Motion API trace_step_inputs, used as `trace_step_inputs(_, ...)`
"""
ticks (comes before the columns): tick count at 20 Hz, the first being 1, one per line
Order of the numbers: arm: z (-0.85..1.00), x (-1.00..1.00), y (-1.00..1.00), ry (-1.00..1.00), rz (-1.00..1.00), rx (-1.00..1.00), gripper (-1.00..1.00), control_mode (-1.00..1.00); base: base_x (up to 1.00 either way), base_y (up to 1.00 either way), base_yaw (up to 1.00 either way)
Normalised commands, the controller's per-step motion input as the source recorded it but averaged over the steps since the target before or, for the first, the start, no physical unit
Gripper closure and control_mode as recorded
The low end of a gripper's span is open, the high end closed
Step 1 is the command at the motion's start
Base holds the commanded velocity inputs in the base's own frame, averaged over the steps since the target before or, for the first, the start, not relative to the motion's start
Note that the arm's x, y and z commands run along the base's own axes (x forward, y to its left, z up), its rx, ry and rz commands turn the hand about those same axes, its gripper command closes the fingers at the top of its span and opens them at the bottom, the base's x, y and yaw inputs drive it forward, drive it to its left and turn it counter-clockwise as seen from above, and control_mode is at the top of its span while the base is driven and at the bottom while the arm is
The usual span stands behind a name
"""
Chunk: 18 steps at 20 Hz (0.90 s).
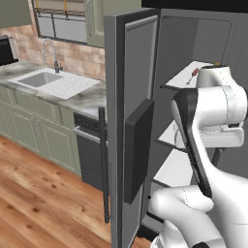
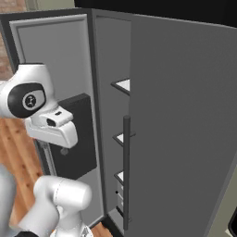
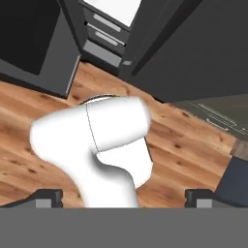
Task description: Store the kebab skewer in the freezer for long-term storage. Close the freezer door after placing the cooked food.
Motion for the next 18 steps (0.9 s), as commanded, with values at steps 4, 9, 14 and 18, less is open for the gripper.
trace_step_inputs(4,-0.05,-0.56,0.17,-0.01,0.03,0.12,-1.00,-1.00,0.00,0.00,0.00)
trace_step_inputs(9,-0.35,-0.36,0.00,-0.03,0.00,0.04,-1.00,-1.00,0.00,0.00,0.00)
trace_step_inputs(14,-0.33,0.00,0.00,0.01,0.02,0.00,-1.00,-1.00,0.00,0.00,0.00)
trace_step_inputs(18,-0.41,0.00,0.00,0.06,0.09,-0.02,-1.00,-1.00,0.00,0.00,0.00)
